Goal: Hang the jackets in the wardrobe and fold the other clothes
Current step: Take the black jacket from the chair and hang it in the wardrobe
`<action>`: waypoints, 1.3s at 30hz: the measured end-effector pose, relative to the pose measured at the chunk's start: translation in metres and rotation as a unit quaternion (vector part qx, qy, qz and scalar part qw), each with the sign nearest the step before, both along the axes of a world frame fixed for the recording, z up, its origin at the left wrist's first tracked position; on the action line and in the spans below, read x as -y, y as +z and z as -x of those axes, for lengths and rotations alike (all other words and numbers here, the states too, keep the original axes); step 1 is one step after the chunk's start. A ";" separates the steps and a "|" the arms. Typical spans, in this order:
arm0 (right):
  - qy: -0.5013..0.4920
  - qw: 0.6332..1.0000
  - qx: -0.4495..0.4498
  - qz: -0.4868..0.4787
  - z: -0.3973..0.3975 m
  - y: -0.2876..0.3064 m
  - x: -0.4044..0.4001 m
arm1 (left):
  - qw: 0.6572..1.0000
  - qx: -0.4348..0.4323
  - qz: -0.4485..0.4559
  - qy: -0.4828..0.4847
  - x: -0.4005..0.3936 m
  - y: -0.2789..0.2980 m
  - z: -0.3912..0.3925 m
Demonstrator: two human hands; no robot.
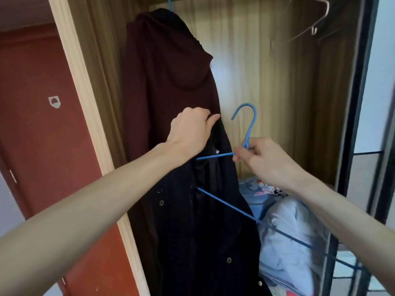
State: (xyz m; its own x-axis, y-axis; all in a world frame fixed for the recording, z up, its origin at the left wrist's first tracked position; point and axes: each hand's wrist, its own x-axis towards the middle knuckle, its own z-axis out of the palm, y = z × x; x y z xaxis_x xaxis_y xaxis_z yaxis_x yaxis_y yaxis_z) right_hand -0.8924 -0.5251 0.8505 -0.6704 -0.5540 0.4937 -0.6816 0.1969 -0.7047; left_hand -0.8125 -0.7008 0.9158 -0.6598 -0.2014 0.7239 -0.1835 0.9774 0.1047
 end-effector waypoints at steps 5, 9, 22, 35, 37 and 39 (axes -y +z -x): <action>0.016 0.986 0.036 0.165 0.003 -0.019 0.009 | 0.999 -0.035 0.014 -0.005 -0.034 -0.016 0.000; 0.029 0.966 0.030 0.256 0.008 -0.029 0.001 | 0.997 -0.022 0.068 -0.039 -0.056 -0.025 -0.011; 0.135 0.959 0.086 0.232 0.024 -0.014 -0.040 | 0.962 0.075 0.198 -0.170 -0.026 -0.034 -0.001; -0.123 0.884 -0.433 0.125 0.028 -0.127 -0.037 | 0.991 0.025 0.029 -0.130 -0.008 -0.063 0.020; -0.114 0.923 -0.357 0.083 0.025 -0.151 -0.026 | 0.991 -0.010 0.001 -0.132 -0.011 -0.060 0.020; -0.119 0.966 -0.228 0.035 0.028 -0.166 -0.018 | 0.989 -0.042 -0.030 -0.135 -0.014 -0.057 0.017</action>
State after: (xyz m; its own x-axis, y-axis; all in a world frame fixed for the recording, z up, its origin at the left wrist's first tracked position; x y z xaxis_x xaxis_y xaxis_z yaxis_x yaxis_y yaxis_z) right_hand -0.9200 -0.5076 0.6841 -0.4780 -0.3658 0.7986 -0.8659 0.3486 -0.3587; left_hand -0.8297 -0.6871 0.8585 -0.6341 -0.0703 0.7700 0.0953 0.9811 0.1681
